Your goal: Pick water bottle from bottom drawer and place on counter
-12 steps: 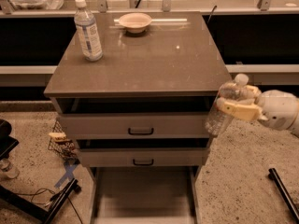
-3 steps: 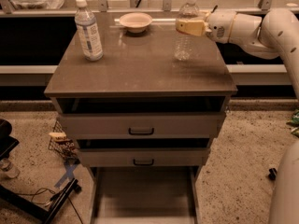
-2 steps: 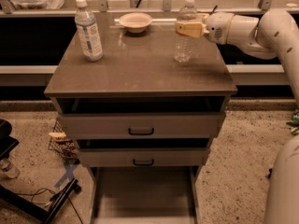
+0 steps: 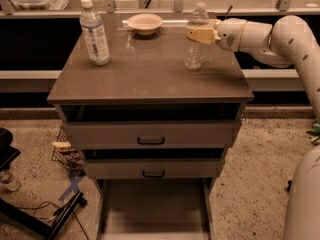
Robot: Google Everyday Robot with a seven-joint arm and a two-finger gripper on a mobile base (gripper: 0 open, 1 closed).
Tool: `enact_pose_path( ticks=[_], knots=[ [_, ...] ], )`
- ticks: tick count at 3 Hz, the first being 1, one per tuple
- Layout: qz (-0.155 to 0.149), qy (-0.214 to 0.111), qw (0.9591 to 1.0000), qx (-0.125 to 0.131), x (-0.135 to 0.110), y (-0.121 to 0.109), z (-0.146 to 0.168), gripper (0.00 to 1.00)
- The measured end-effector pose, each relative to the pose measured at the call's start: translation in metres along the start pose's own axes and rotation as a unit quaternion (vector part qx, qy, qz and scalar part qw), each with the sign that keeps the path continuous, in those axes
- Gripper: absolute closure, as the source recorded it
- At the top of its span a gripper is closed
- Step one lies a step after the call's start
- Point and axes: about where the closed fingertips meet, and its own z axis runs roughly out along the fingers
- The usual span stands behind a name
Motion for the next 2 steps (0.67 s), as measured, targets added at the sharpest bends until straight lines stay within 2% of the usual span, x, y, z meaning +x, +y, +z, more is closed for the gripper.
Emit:
enact_pose_path(
  ticks=[1,2],
  knots=[
    [0.003,-0.002,1.0,-0.001,0.003,0.0016,0.0001,1.0],
    [0.004,-0.002,1.0,-0.001,0.0011,0.0017,0.0001,0.85]
  ],
)
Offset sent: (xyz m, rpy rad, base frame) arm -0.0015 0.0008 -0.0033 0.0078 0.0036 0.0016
